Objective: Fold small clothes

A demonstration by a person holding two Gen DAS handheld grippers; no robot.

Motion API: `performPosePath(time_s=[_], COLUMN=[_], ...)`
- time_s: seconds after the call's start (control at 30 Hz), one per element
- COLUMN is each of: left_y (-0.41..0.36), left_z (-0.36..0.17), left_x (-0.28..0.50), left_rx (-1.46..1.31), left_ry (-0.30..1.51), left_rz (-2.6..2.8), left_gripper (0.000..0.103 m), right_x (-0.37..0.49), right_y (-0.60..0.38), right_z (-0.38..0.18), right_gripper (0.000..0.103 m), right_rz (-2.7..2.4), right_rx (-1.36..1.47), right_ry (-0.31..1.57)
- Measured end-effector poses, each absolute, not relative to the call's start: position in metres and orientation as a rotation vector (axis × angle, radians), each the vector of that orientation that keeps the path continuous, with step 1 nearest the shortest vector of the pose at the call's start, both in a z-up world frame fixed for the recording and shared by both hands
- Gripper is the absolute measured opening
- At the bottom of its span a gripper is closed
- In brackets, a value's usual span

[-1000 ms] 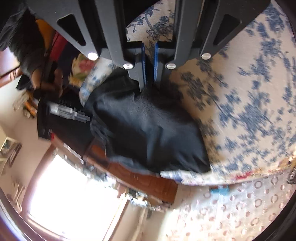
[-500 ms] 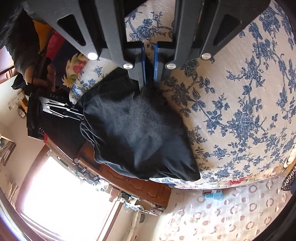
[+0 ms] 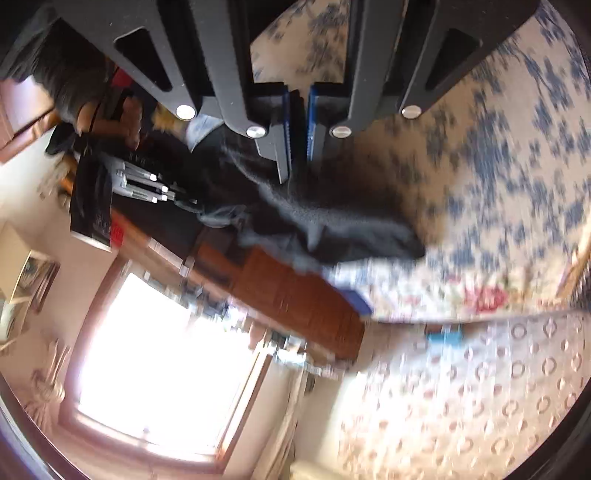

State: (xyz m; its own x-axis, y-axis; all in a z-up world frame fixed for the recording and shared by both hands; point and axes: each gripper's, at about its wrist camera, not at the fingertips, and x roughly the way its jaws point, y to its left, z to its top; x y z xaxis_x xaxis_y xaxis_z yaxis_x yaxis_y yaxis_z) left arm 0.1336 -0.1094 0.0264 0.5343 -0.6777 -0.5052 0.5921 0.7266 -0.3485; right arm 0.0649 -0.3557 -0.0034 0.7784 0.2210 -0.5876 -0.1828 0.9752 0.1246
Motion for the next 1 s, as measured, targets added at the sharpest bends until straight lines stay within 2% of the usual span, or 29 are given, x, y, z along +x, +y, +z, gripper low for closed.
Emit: performPosePath(time_s=[0.2, 0.37, 0.6, 0.83, 0.9, 1.0], left_y=[-0.093, -0.063, -0.037, -0.01, -0.004, 0.003], left_z=[0.119, 0.169, 0.194, 0.237, 0.236, 0.206], left_x=[0.134, 0.131, 0.177, 0.203, 0.195, 0.185], left_rx=[-0.18, -0.22, -0.207, -0.175, -0.148, -0.119], left_ry=[0.497, 0.407, 0.396, 0.304, 0.292, 0.336], left_rz=[-0.76, -0.723, -0.611, -0.517, -0.501, -0.49], left_gripper=[0.003, 0.003, 0.003, 0.003, 0.003, 0.003], right_x=[0.06, 0.054, 0.097, 0.159, 0.159, 0.151], right_y=[-0.35, -0.343, -0.312, -0.286, -0.282, -0.276], right_z=[0.087, 0.153, 0.18, 0.215, 0.22, 0.209], right_gripper=[0.006, 0.006, 0.005, 0.005, 0.005, 0.005], right_rz=[0.251, 0.284, 0.302, 0.266, 0.27, 0.294], right_rx=[0.009, 0.008, -0.06, -0.097, -0.106, -0.116], right_ry=[0.453, 0.321, 0.295, 0.237, 0.219, 0.231])
